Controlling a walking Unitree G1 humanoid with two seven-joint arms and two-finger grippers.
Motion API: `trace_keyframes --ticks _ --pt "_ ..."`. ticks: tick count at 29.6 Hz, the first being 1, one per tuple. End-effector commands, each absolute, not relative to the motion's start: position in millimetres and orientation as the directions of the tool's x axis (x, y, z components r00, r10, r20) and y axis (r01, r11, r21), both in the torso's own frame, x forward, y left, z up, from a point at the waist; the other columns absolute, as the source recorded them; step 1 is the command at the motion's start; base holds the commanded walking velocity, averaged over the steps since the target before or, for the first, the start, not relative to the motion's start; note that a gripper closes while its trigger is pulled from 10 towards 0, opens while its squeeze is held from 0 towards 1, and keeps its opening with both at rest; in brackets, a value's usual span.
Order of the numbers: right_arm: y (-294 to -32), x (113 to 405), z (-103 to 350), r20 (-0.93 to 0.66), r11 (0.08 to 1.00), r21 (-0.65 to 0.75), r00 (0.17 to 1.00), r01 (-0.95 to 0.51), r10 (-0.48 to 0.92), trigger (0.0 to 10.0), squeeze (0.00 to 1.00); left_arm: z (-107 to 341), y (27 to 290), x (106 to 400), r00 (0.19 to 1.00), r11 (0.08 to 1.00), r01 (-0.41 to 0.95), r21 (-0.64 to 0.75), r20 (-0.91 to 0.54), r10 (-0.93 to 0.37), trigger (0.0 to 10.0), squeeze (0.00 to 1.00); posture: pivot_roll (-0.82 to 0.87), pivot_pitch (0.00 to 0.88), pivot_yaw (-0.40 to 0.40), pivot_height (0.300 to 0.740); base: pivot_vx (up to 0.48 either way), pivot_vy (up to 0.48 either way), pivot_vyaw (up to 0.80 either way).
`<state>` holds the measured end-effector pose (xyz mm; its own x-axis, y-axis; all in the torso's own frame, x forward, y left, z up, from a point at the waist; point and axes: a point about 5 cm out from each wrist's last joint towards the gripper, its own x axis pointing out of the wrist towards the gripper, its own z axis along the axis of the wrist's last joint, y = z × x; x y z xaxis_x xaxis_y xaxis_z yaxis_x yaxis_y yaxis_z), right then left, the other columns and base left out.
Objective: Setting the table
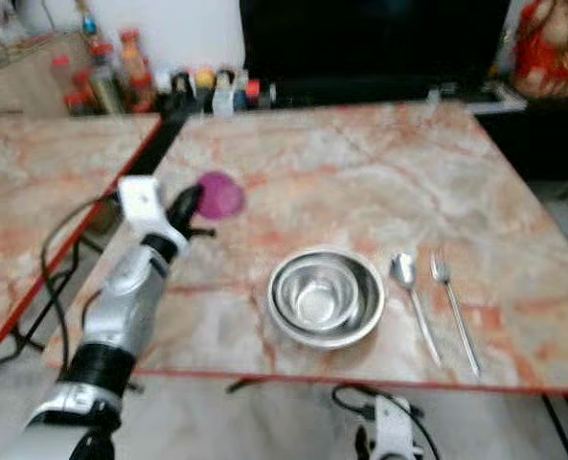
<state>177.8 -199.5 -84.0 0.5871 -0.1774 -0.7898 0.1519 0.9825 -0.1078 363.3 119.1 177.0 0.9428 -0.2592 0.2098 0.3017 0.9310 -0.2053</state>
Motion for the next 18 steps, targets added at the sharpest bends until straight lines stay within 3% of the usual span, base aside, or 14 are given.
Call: trace_keyframes --ticks 1,9,18 --pt "-188 176 -86 -0.797 0.986 -0.081 0.584 0.143 -0.151 10.0 0.0 172 130 364 0.953 0.928 0.289 -0.235 0.156 -0.258 10.0 0.0 0.01 0.0 0.064 0.74 0.0 0.0 0.0" --pt "-183 173 -88 -0.802 0.988 -0.078 0.581 0.132 -0.14 10.0 0.0 161 107 364 0.89 0.888 0.445 -0.116 -0.056 -0.453 10.0 0.0 0.01 0.0 0.077 0.74 0.0 0.0 0.0" --pt "-182 173 -88 -0.802 0.988 -0.076 0.581 0.132 -0.139 10.0 0.0 164 104 366 0.889 0.886 0.448 -0.119 -0.052 -0.456 10.0 0.0 0.01 0.0 0.08 0.74 0.0 0.0 0.0"
